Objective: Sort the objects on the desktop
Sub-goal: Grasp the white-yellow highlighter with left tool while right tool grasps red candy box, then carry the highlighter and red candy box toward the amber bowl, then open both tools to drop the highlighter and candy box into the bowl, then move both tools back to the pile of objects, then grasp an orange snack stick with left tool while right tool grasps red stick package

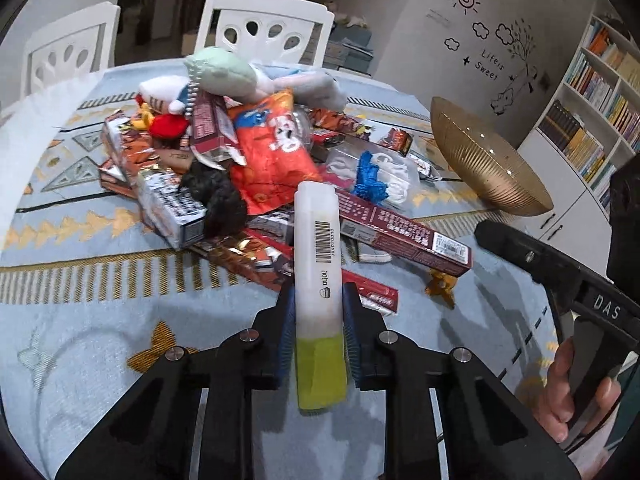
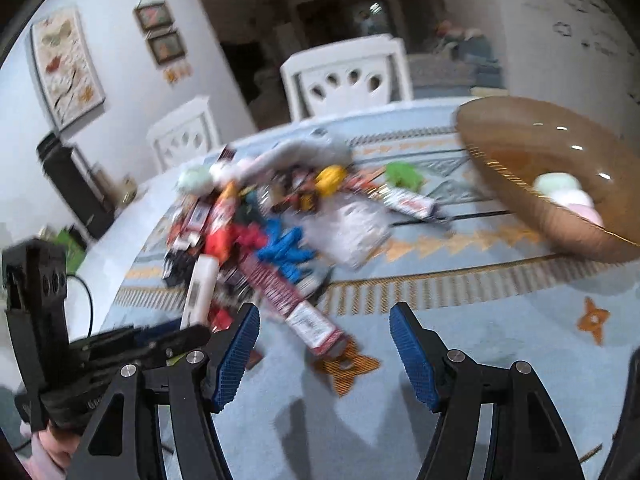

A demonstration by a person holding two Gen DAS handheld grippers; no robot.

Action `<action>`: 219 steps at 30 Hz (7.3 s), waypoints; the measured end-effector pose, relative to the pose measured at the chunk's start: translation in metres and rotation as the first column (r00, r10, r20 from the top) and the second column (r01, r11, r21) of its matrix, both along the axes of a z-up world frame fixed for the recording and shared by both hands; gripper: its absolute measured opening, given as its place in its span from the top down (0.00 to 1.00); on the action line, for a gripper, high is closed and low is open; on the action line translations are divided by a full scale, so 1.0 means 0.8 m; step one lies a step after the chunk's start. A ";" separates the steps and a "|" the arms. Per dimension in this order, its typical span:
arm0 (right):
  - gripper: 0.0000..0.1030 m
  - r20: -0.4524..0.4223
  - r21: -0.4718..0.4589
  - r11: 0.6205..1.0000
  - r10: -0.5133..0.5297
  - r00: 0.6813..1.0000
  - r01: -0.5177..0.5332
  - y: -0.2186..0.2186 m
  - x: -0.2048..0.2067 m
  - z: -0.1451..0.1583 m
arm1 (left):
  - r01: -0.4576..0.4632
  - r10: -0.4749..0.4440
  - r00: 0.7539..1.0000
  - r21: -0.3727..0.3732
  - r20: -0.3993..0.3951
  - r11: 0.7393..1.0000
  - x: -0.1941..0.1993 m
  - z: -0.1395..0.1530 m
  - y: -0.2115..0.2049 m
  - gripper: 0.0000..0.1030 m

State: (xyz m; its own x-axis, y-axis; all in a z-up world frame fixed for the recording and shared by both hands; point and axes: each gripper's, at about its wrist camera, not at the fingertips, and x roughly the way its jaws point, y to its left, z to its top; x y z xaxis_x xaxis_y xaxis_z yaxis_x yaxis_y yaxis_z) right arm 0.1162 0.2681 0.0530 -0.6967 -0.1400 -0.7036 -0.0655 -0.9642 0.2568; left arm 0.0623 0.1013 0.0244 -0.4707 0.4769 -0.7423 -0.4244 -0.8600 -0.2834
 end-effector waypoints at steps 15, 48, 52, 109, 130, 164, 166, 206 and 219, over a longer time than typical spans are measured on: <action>0.68 0.126 0.184 0.970 0.135 0.983 -0.157 -0.057 -0.052 -0.033 | -0.065 0.058 0.997 0.149 0.050 0.987 -0.008 0.006 -0.045 0.81; 0.83 0.146 0.074 0.996 -0.055 0.988 0.044 0.018 0.072 -0.031 | -0.037 0.034 0.999 -0.093 -0.036 0.995 -0.004 -0.014 -0.001 0.80; 0.83 0.090 -0.103 0.993 -0.046 0.995 0.055 0.043 0.100 -0.004 | -0.032 0.020 0.993 -0.110 -0.112 0.993 0.010 0.008 0.003 0.80; 0.66 -0.233 -0.256 0.753 -0.657 0.717 0.606 0.255 0.069 0.068 | 0.283 -0.223 0.947 0.271 -0.233 0.920 -0.100 0.090 0.296 0.49; 0.66 -0.340 -0.213 0.787 -0.615 0.711 0.579 0.242 0.088 0.072 | 0.239 -0.184 0.963 0.304 -0.199 0.922 -0.089 0.108 0.262 0.49; 0.55 0.140 0.070 0.969 0.224 0.964 -0.236 -0.102 -0.077 -0.047 | -0.320 0.321 0.946 0.219 0.029 0.922 -0.094 0.026 -0.121 0.40; 0.55 0.153 0.116 0.962 0.230 0.961 -0.248 -0.111 -0.082 -0.054 | -0.333 0.331 0.943 0.208 0.044 0.920 -0.096 0.020 -0.122 0.40; 0.80 0.132 0.033 0.953 0.293 0.947 -0.300 -0.084 -0.015 -0.063 | -0.302 0.303 0.952 -0.024 0.041 0.953 -0.102 -0.002 -0.094 0.85; 0.64 0.192 0.104 0.960 0.237 0.952 -0.260 -0.093 0.045 -0.060 | -0.216 0.223 0.971 -0.081 0.089 0.973 -0.028 -0.010 -0.128 0.83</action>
State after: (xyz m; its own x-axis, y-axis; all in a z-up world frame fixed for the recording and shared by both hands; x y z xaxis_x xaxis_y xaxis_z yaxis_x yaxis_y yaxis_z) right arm 0.1524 0.1933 0.0048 -0.5146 -0.1949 -0.8350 0.1468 -0.9795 0.1381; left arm 0.0396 -0.0014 0.0163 -0.4819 0.3152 -0.8176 -0.1967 -0.9482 -0.2496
